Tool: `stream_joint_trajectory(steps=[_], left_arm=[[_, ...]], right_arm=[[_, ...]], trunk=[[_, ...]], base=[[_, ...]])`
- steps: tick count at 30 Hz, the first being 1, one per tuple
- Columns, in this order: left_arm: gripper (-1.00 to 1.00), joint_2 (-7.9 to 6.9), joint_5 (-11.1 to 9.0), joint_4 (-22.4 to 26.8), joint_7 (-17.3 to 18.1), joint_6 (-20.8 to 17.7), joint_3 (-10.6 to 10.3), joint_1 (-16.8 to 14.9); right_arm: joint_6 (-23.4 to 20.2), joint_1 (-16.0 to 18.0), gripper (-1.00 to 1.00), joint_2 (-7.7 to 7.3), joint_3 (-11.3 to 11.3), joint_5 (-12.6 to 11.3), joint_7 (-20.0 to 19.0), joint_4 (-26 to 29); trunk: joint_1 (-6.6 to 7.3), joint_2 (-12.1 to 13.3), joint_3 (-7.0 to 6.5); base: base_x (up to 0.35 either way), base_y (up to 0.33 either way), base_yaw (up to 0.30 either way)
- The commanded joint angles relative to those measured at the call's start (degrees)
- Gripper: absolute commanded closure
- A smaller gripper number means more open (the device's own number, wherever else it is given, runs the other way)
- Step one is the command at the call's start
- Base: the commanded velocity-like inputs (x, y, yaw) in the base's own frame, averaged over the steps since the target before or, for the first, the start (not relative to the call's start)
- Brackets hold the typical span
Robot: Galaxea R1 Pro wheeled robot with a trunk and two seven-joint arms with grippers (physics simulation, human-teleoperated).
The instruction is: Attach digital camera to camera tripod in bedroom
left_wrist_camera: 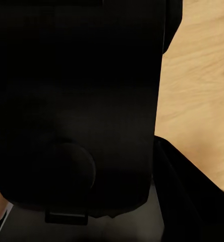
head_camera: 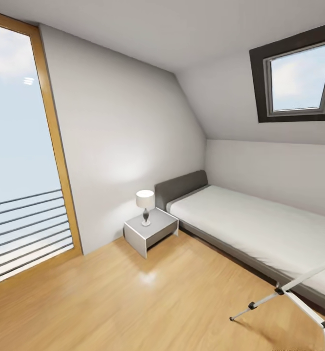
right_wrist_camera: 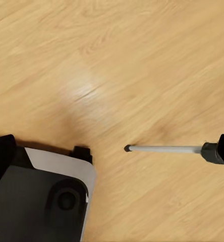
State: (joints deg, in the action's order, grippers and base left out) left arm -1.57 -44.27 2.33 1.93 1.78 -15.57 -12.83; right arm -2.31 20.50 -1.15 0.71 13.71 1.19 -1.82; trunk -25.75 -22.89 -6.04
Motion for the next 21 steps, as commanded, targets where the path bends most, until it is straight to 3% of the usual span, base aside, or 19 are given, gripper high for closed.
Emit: stream_joint_trajectory(steps=[1,7,21], left_arm=[[1.0,-0.02,-0.5,-0.04,0.19,0.15,-0.5,-0.01],[1.0,-0.02,-0.55,-0.04,0.18,0.15,-0.51,0.0],[1.0,-0.02,-0.65,-0.04,0.1,0.15,-0.36,0.0]], right_arm=[[-0.11,0.07,-1.0,0.01,0.06,0.44,0.12,-0.12],[-0.07,0.07,-1.0,0.01,0.05,0.44,0.12,-0.12],[-0.07,0.07,-1.0,0.01,0.0,0.44,0.12,-0.12]], trunk=[[-0.04,-0.04,0.02],[-0.04,-0.04,0.02],[-0.04,-0.04,0.02]], base=[[0.193,0.312,-0.239],[0.151,0.286,-0.239],[0.009,0.02,-0.239]])
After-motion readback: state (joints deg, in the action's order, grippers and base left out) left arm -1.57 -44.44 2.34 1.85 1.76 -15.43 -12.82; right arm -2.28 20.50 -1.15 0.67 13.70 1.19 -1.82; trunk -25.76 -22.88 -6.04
